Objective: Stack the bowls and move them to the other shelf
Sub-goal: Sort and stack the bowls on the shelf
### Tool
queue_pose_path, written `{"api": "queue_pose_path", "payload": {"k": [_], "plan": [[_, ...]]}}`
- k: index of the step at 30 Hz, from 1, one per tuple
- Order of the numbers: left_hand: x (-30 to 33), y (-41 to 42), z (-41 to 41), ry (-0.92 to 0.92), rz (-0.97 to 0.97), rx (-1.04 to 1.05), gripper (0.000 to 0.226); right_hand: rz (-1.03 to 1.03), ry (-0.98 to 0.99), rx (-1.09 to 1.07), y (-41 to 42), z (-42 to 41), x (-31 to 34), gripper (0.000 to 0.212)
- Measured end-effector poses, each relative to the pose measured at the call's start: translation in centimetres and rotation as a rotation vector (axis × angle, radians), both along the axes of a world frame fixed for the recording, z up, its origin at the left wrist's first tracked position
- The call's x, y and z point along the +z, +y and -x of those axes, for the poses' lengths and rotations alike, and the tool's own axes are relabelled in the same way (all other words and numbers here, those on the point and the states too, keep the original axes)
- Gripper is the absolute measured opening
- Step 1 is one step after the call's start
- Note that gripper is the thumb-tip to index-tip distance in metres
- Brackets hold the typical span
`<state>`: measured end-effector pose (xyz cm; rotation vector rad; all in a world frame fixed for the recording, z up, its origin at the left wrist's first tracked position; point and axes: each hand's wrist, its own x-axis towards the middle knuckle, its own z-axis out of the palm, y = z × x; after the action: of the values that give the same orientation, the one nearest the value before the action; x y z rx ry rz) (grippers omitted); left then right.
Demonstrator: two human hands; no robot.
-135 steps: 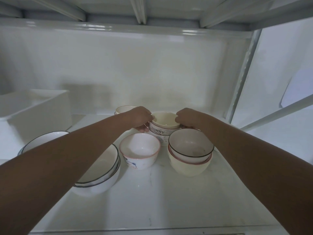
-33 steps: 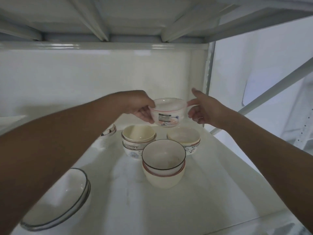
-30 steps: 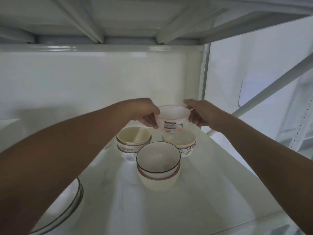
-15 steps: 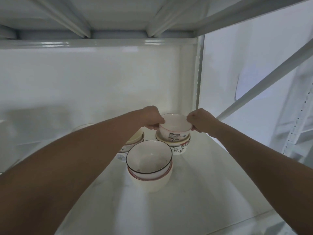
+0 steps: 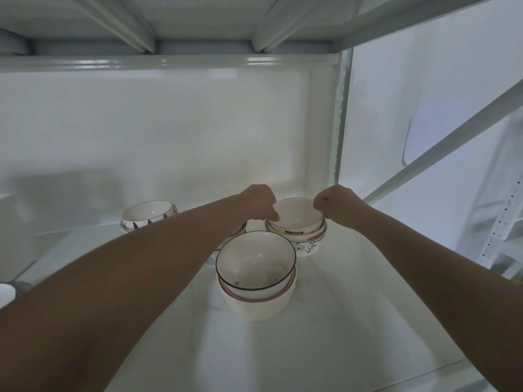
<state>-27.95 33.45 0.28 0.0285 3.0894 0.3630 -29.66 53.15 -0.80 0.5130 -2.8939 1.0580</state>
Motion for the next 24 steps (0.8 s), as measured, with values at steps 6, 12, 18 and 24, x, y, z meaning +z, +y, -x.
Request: {"api": "queue_pose_path", "payload": {"k": [6, 12, 18, 24], "plan": [[0.0, 0.0, -0.2, -0.005, 0.025, -0.01, 0.031, -0.03, 0.032, -0.001, -0.2, 0.0, -0.3, 0.031], [0.1, 0.1, -0.6, 0.003, 0.026, -0.007, 0.031, -0.05, 0.059, -0.016, -0.2, -0.3, -0.5, 0.038], [1.5, -0.2, -1.8, 0.093, 0.056, -0.026, 0.046, -0.164, 0.021, -0.069, -0.1, -0.5, 0.3, 0.029], [6.8, -6.4, -7.2, 0.134, -0.014, -0.026, 0.025, -0.041, 0.164, -0.055, -2.4, -0.7, 3.3, 0.032]]}}
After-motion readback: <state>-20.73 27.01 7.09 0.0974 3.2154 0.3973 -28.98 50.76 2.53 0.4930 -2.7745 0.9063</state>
